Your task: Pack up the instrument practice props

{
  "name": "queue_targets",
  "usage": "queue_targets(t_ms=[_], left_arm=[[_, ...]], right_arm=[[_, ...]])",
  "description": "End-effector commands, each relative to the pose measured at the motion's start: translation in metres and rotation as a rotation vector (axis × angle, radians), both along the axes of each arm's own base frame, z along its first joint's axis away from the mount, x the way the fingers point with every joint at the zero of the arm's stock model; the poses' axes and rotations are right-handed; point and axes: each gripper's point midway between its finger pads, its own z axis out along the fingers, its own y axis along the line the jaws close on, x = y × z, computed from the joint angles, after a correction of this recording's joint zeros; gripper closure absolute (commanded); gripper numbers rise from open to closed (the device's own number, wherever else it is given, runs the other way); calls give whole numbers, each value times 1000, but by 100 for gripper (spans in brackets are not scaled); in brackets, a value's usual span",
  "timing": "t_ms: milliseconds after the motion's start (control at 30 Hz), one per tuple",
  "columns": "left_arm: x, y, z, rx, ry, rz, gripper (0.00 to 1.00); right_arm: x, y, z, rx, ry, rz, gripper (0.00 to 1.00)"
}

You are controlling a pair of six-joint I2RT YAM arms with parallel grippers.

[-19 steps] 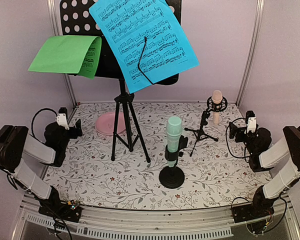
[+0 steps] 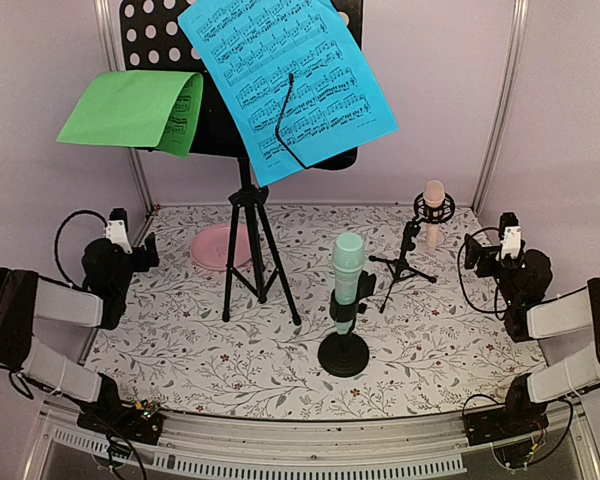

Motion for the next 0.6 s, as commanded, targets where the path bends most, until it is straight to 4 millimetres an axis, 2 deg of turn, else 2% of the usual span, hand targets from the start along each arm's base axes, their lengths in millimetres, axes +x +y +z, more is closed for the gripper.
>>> queue_targets(t_ms=[0, 167, 300, 500, 567], left_arm=[[-11, 10, 42, 0, -54, 47, 1], [-25, 21, 73, -116, -68, 119, 1], [-31, 21, 83, -225, 8, 123, 1], [-47, 9, 88, -485, 26, 87, 1], [-53, -5, 91, -508, 15, -5, 1]], right_arm=[[-2, -5, 20, 26, 4, -46, 1], [4, -28, 28, 111, 96, -183, 1], [8, -34, 37, 178, 147, -233, 1], [7, -27, 51, 294, 162, -203, 1], [6, -18, 59, 299, 168, -152, 1]])
